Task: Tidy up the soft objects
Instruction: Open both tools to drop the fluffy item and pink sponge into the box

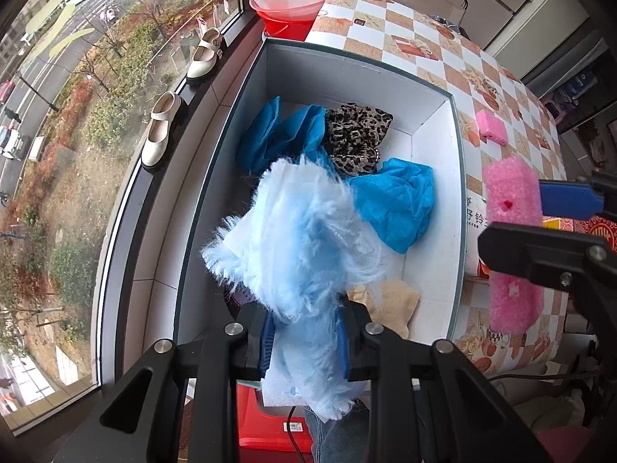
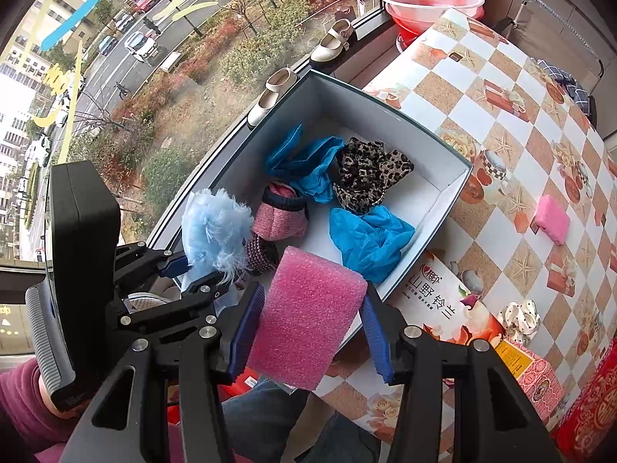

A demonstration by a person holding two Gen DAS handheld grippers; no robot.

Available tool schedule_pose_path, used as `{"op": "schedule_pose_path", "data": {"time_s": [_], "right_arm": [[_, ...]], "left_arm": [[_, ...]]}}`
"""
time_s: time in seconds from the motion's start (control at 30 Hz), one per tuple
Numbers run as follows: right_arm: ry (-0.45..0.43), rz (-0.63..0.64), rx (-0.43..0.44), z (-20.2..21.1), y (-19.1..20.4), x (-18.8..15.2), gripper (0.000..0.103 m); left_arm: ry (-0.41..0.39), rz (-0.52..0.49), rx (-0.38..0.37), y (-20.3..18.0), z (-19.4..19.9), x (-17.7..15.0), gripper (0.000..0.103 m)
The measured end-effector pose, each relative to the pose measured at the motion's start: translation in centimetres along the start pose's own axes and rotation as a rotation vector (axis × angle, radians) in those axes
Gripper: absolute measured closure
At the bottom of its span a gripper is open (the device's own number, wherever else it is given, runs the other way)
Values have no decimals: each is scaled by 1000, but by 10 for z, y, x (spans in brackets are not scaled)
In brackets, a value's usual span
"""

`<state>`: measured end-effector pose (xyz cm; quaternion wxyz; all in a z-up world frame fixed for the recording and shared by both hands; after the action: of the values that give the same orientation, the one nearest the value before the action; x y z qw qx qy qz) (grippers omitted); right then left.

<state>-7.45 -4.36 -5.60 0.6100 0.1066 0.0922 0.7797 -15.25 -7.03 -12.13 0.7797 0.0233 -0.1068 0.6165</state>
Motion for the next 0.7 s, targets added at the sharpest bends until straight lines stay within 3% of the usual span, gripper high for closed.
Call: {"op": "schedule_pose_path", "data": {"time_s": [0.2, 0.4, 0.43, 0.5, 0.53, 0.6, 0.7], "right_arm": [[-5, -15, 14, -2, -3, 10, 51], [-1, -56, 45, -3, -9, 17, 49], [-2, -72, 51, -3, -12, 18, 47], [-10, -113, 65, 0, -19, 19, 13], [-15, -134, 77, 2, -22, 20, 6], [-14, -168, 109, 5, -28, 21, 1], [-18, -217, 127, 10, -40, 21, 1]], "left_arm": [[-8, -5, 4, -3, 1, 3, 71], [15, 1, 74, 0, 0, 3, 63], [30, 14, 72, 2, -2, 3, 61], [45, 34, 62, 5, -4, 2, 49], [45, 39, 57, 6, -5, 2, 44], [47, 47, 47, 5, -5, 3, 21], [50, 85, -26, 2, -4, 8, 19]]}}
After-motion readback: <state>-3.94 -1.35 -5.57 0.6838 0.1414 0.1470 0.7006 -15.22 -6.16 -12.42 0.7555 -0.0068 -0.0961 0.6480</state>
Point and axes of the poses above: each gripper's, at about its wrist camera, not at the fingertips, and z roughly against the way its jaws point, y to its left, x to its top, the point moved 6 cm from there along -z, roughly the way its jaws point, and after that the axes turned 9 degrees about -z, right-handed, at the moved point
